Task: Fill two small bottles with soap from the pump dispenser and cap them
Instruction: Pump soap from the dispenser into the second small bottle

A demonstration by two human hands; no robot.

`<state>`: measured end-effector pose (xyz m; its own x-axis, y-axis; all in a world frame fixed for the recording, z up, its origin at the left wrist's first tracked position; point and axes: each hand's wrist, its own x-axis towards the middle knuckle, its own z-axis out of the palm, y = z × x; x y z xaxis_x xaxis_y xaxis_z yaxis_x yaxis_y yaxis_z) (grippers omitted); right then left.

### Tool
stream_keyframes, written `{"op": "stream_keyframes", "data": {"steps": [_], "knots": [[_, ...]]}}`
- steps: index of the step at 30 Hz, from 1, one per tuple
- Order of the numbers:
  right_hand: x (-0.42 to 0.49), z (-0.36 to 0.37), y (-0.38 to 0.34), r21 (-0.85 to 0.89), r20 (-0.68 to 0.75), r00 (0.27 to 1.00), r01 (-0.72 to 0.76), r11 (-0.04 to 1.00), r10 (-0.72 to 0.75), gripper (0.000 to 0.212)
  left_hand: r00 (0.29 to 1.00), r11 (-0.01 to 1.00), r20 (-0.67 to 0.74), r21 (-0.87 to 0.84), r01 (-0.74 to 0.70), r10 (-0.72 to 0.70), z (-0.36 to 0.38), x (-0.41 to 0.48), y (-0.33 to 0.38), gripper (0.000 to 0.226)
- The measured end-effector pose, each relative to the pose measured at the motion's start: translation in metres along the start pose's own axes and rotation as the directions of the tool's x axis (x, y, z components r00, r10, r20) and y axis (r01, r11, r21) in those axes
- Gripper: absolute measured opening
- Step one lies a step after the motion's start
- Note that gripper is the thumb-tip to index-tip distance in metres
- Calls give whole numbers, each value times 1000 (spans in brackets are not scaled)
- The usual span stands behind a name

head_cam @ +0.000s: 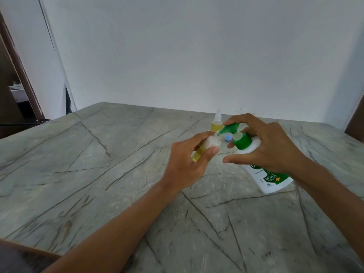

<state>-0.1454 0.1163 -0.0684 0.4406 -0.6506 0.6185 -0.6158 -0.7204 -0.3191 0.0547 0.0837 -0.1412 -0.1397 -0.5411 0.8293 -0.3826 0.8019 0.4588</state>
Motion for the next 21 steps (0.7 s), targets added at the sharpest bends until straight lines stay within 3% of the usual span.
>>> {"op": "stream_keyframes", "data": {"steps": [14,21], "knots": [[-2,0,1,9,-61,998,22,1000,-21,55,999,1000,29,-1,-30,30,1,-1,2,44],[-1,-1,4,31,23,1000,13,999,-14,74,1000,999,5,-41,28,-28,0,-1,1,41]]}}
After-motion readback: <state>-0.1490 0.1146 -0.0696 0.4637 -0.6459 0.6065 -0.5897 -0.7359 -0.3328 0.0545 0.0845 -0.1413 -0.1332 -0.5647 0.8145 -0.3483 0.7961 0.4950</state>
